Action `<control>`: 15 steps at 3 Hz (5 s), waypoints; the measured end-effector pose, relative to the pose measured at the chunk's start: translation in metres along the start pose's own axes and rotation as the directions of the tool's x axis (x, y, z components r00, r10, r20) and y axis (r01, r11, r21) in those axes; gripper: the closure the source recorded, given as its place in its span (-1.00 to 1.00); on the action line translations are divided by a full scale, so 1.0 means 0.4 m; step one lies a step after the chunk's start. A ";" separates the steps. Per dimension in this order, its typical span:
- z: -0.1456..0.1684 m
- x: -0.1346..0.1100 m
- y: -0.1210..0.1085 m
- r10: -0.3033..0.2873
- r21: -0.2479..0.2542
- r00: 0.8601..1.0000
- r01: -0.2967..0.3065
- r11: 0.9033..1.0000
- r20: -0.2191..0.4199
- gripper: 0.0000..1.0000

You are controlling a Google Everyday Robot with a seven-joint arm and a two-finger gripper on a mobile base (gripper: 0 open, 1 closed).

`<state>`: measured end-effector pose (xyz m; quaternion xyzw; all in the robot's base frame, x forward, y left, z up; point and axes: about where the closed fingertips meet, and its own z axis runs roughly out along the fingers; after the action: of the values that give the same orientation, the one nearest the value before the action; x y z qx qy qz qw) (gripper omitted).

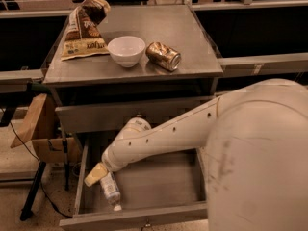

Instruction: Pick blue plastic bottle from middle drawer and place on counter

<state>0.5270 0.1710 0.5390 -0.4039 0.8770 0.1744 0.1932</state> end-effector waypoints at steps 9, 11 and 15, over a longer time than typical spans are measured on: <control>0.404 0.184 -0.092 0.237 0.083 0.950 -0.225 0.971 -0.203 0.24; 0.182 0.231 -0.184 0.304 0.185 0.941 -0.276 0.943 -0.148 1.00; -0.856 -0.100 -0.244 0.169 0.453 0.984 -0.126 0.883 -0.055 1.00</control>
Offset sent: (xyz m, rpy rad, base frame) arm -0.0026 0.0183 -0.0967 -0.0559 0.1048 -0.0857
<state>0.5588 -0.0213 0.8394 -0.2884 0.9297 -0.0367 0.2262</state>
